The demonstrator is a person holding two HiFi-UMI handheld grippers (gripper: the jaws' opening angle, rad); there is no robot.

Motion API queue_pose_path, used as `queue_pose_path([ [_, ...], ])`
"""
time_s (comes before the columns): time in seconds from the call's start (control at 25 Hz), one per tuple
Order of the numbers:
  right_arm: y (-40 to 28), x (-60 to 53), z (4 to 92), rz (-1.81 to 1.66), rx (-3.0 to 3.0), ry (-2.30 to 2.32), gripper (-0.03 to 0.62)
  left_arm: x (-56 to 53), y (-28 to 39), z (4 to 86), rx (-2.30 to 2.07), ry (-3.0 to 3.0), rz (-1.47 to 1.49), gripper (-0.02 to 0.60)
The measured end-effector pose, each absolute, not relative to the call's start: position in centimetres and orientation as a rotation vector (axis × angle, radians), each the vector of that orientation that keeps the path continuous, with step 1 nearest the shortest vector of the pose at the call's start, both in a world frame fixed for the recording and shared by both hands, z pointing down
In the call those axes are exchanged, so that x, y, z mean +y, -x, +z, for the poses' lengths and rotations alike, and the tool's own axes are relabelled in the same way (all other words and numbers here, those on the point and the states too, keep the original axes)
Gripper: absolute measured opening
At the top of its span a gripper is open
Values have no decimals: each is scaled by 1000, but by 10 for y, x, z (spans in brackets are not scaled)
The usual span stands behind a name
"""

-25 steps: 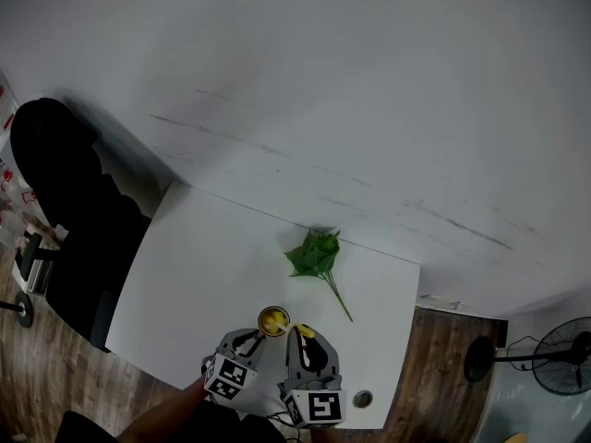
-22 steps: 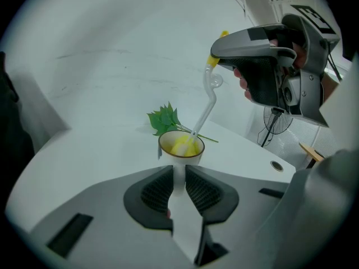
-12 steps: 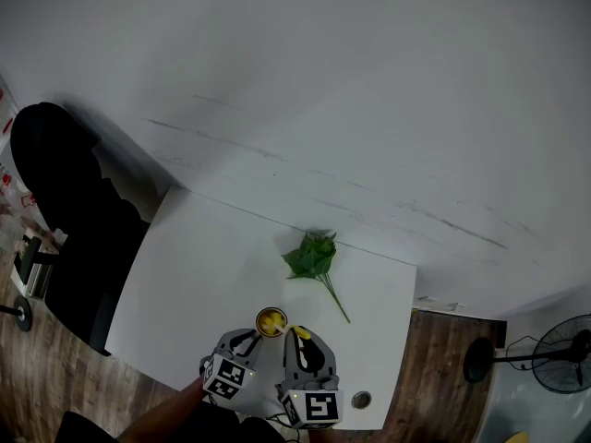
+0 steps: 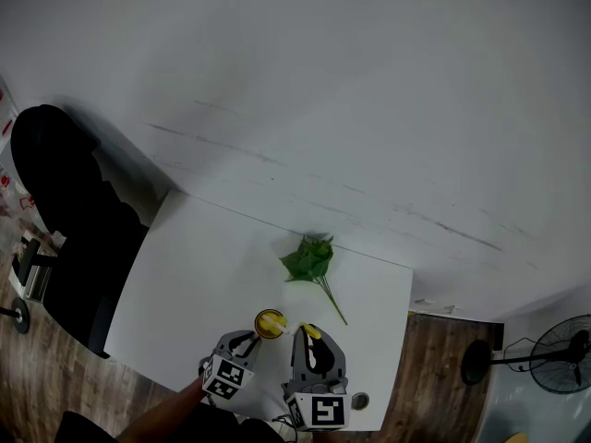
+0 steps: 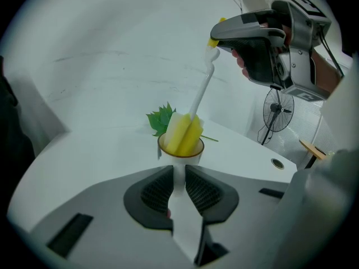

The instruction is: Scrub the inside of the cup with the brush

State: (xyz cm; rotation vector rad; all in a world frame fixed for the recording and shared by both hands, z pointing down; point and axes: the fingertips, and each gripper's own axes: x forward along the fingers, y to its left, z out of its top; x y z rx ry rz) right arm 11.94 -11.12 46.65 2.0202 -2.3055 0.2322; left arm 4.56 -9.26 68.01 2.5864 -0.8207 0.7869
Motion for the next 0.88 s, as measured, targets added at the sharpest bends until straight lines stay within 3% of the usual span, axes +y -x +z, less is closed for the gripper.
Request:
queue_pose_path([
  [0.88,-123,-114,511,370,-2164,-1985,64,-93,-46,680,-809,-2579,767,80],
])
